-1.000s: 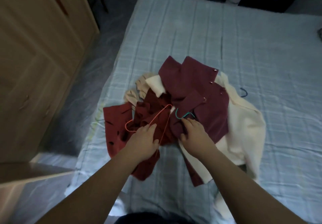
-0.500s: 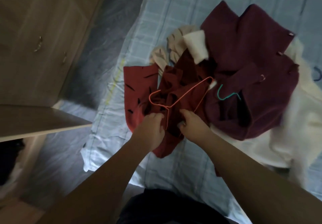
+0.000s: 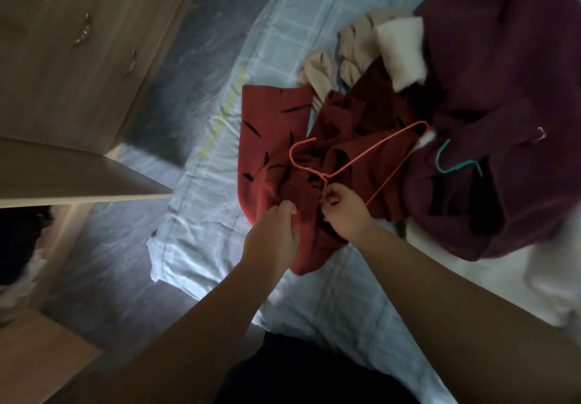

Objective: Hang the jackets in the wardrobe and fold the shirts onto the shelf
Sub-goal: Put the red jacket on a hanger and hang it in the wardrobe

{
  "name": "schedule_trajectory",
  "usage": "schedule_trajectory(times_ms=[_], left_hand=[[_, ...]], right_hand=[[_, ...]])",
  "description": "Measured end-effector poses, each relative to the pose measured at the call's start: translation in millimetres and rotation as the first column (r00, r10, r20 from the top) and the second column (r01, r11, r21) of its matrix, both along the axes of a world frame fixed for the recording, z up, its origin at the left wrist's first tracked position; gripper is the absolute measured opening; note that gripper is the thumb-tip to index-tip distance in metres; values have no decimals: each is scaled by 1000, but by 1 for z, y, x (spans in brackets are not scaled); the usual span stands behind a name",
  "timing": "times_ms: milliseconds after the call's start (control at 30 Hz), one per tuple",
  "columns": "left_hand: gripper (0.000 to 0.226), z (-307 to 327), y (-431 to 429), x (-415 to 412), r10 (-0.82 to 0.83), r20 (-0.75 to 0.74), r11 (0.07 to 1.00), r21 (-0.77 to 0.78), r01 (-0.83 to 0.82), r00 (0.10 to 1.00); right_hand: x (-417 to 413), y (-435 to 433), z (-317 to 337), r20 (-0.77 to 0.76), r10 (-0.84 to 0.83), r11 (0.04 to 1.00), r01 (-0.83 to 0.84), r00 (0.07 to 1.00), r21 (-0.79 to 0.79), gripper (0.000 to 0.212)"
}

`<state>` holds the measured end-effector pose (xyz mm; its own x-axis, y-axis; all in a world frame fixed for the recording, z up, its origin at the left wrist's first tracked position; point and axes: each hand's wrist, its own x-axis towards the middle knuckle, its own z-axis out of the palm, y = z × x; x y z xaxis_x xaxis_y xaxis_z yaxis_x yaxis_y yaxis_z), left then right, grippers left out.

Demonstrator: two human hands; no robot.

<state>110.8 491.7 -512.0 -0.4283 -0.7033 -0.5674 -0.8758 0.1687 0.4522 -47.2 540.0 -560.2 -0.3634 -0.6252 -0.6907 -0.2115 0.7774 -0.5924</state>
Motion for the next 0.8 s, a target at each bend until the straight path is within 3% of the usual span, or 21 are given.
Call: schedule_trajectory(times_ms=[100, 233, 367, 467, 567, 667, 800], left_hand=[[32, -1, 5, 3, 8, -16, 1000, -12, -8, 1000], [27, 6, 19, 5, 51, -122, 997, -50, -57, 991], [29, 3, 37, 14, 41, -119, 994, -95, -52, 992], [23, 0, 57, 20, 144, -148, 971, -168, -168, 978], [28, -11, 81, 23, 144, -204, 974, -143, -175, 968], [45, -26, 103, 22, 88, -155, 979, -168, -115, 984], [48, -19, 111, 14, 210, -93, 955, -191, -225, 973]], right_hand=[[6, 1, 12, 149, -130, 989, 138, 980, -48, 26], [12, 6, 27, 311, -261, 949, 301, 914, -89, 12], [15, 13, 32, 358, -277, 929, 344, 892, -138, 18], [19, 20, 28, 382, -262, 926, 343, 886, -159, 25], [24, 32, 20, 387, -236, 927, 326, 891, -185, 27], [25, 42, 19, 405, -234, 911, 345, 884, -226, 24], [27, 51, 41, 471, -238, 882, 392, 849, -262, 20]])
